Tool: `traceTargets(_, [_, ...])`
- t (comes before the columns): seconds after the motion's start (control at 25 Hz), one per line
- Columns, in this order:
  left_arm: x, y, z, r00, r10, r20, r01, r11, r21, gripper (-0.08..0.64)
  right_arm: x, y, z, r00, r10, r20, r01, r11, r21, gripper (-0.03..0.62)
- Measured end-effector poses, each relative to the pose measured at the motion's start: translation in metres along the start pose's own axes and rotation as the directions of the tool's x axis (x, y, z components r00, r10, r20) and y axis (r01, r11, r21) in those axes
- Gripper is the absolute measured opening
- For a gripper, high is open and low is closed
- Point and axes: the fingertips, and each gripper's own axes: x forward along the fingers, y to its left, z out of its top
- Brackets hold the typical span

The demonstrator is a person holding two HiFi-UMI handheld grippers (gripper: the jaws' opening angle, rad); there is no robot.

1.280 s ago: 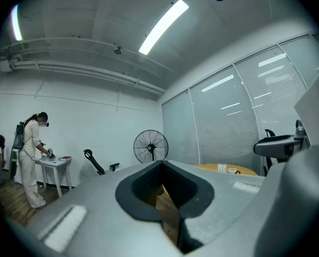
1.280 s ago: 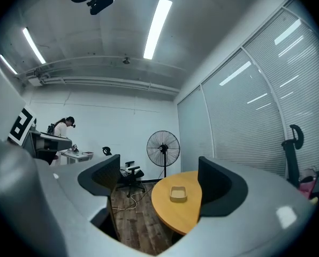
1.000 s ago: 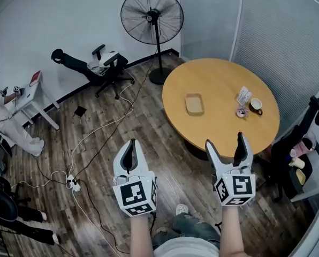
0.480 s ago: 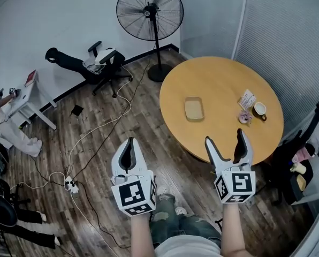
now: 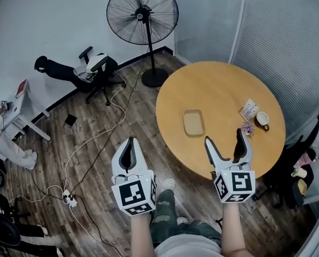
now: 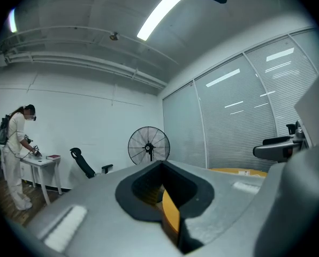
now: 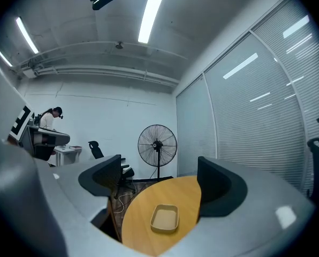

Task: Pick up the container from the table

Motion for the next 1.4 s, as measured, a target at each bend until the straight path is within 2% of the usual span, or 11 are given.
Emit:
traceTargets(0.44, [0.14,0.014,0.017,0.996,-0.091,0.019,0.091,0.996,0.014,0.002,0.114,-0.018,0.008,0.997,-0.081,0.01,0.081,0.997,0.003,0.449])
traceTargets(0.72, [0.213,0.024,0.018,0.988,-0.151,0.007,0.151,0.988,0.015,0.002,0.172,-0.022,0.009,0.992,-0.13,-0.002,0.13,0.992,0.004,0.423])
traceTargets(1.12, [0.273,0.009,-0.015,0.971,-0.233,-0.056,0.233,0.972,-0.002,0.002,0.207,-0.039,-0.02,0.979,-0.194,-0.07,0.195,0.981,0.01,0.4])
traceTargets(1.4, [0.29,-0.006,-0.031,0.961,-0.249,-0.116,0.249,0.968,-0.013,0.002,0.222,-0.051,-0.032,0.972,-0.187,-0.144,0.189,0.982,-0.002,0.39])
